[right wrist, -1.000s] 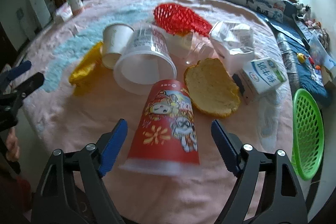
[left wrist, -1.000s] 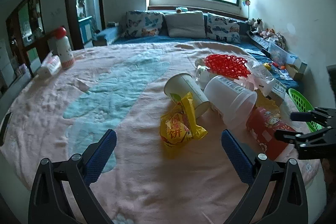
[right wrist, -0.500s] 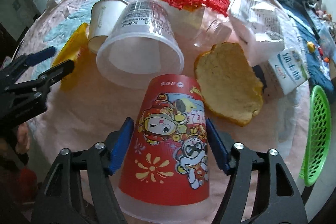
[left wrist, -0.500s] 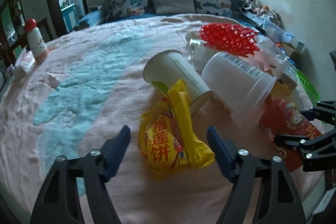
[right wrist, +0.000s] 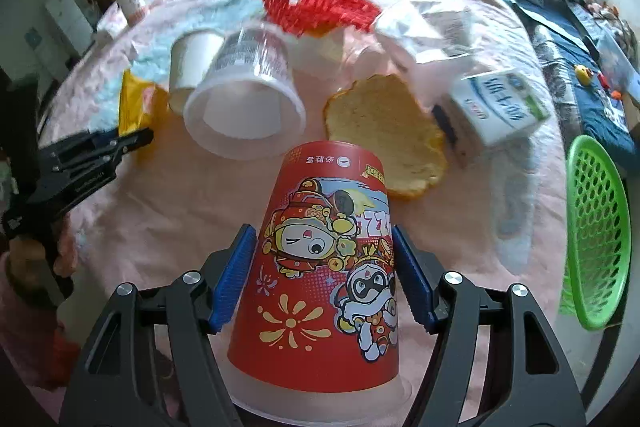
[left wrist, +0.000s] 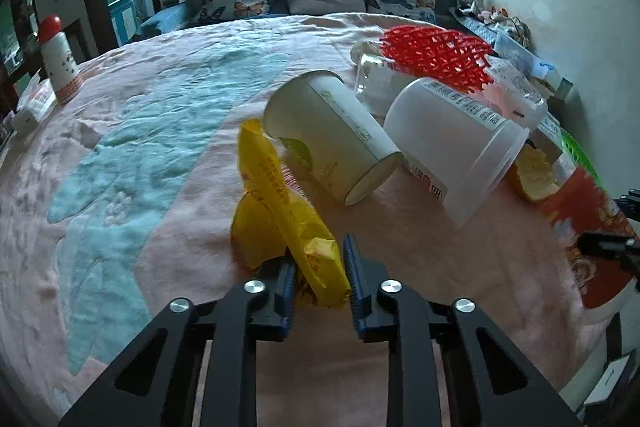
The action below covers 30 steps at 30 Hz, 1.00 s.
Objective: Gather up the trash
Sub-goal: 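Grasp the red paper cup with the right tool while the left tool grasps the yellow wrapper, then carry the red cup and yellow wrapper to the green basket and release both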
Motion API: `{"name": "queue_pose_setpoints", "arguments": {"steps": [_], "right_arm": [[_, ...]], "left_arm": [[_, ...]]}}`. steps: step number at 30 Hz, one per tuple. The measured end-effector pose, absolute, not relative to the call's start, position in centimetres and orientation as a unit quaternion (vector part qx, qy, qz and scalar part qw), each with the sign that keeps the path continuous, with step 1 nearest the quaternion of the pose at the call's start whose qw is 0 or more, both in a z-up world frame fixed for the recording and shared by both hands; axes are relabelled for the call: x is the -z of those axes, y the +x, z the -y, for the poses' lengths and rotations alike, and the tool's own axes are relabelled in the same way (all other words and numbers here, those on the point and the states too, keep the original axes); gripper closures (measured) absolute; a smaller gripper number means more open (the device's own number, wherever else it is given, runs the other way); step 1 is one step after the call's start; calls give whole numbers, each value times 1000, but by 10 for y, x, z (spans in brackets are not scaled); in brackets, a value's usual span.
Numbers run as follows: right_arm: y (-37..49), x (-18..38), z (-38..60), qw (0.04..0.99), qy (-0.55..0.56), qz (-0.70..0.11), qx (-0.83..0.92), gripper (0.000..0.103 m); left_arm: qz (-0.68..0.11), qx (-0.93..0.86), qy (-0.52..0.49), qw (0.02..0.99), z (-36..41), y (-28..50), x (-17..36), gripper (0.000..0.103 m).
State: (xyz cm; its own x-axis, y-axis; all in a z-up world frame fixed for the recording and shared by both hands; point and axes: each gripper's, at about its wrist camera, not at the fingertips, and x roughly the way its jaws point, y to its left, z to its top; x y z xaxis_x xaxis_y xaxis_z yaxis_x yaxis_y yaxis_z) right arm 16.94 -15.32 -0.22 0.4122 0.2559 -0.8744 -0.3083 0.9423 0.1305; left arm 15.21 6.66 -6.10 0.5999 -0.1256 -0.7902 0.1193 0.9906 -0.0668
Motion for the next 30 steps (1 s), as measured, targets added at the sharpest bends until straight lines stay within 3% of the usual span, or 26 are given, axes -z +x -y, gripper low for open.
{"name": "queue_pose_setpoints", "arguments": {"steps": [16,30], "right_arm": [[132,-27,170,899,61,-402,-164,35],[147,-64,286,926,60,-366,-69,35]], "left_arm": [[-430,71,-58,898,-93,105,25,88],[-387,170,-40,906,-17,105,-34,89]]}}
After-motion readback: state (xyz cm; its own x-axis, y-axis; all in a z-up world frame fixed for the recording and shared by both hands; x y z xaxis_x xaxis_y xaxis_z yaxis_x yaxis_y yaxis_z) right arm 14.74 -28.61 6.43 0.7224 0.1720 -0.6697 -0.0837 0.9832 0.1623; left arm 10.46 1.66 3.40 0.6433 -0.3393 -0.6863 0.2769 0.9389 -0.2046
